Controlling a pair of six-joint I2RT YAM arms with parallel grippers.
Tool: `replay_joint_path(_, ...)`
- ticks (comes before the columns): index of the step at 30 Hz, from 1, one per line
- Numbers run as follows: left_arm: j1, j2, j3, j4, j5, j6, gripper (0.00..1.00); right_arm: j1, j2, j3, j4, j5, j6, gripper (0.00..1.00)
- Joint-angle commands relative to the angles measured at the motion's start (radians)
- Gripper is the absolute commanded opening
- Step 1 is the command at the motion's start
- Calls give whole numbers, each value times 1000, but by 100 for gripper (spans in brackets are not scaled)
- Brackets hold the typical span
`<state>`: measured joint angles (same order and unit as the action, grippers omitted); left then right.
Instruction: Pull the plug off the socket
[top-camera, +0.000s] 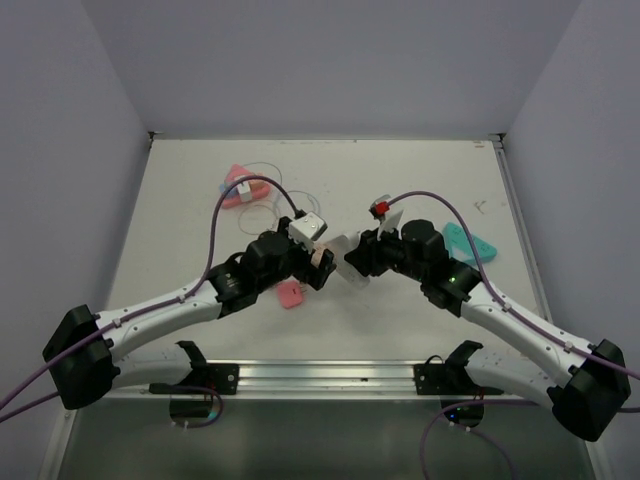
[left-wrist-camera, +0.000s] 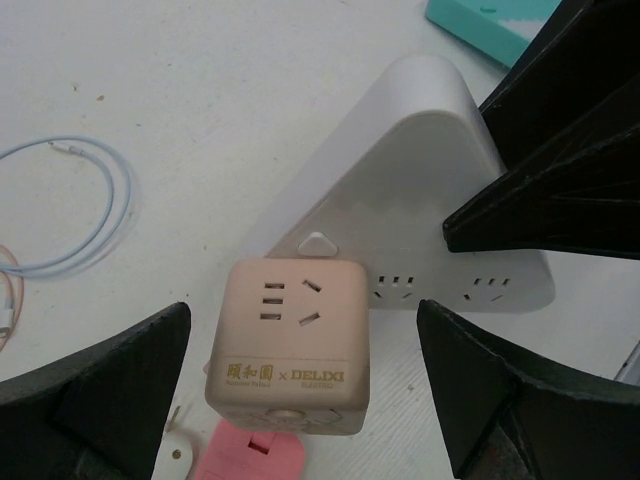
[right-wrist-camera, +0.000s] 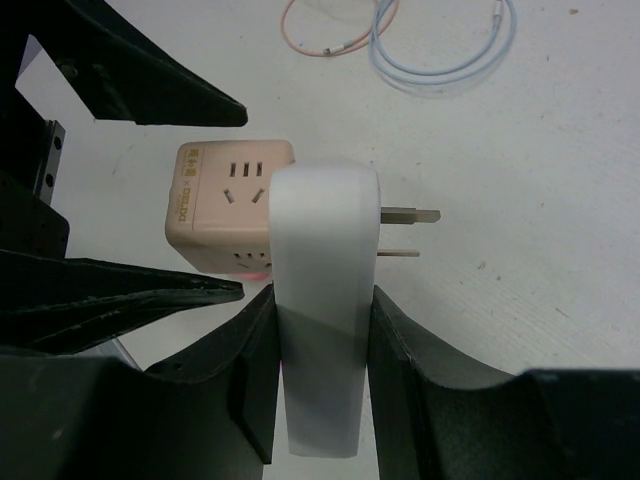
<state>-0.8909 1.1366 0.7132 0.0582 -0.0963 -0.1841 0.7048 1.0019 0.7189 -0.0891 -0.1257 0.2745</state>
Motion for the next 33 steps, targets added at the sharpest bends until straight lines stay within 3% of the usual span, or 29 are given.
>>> replay_joint_path(1,-26,40,58,-35,-72,58,98,1,-16,67,61,-34,-9,0)
replay_joint_path(8,-36,54,57,-47,-86,41,88,1,-34,45,78,-8,-11,0)
replay_joint_path(11,-36,54,54,-49,-88,32,73,2,-39,31,83,12,-18,0)
replay_joint_path(12,-36,54,52,-49,-88,29,64,1,-39,27,83,21,-21,0)
replay_joint_path(14,-36,52,52,-49,-88,23,58,1,-36,22,81,27,-31,0)
replay_joint_path(17,-36,35,48,-41,-88,18,37,1,-34,14,77,53,-44,0)
replay_joint_path(18,-36,22,45,-41,-89,17,26,1,-25,14,65,73,-50,0)
replay_joint_path(24,-36,-58,14,-32,-114,12,0,1,26,39,-53,306,-80,0)
replay_joint_path(27,-36,-96,18,-57,-126,12,0,2,52,50,-105,470,-75,0)
replay_joint_path(33,-36,-158,43,-156,-111,3,0,-31,113,67,-155,592,-38,0)
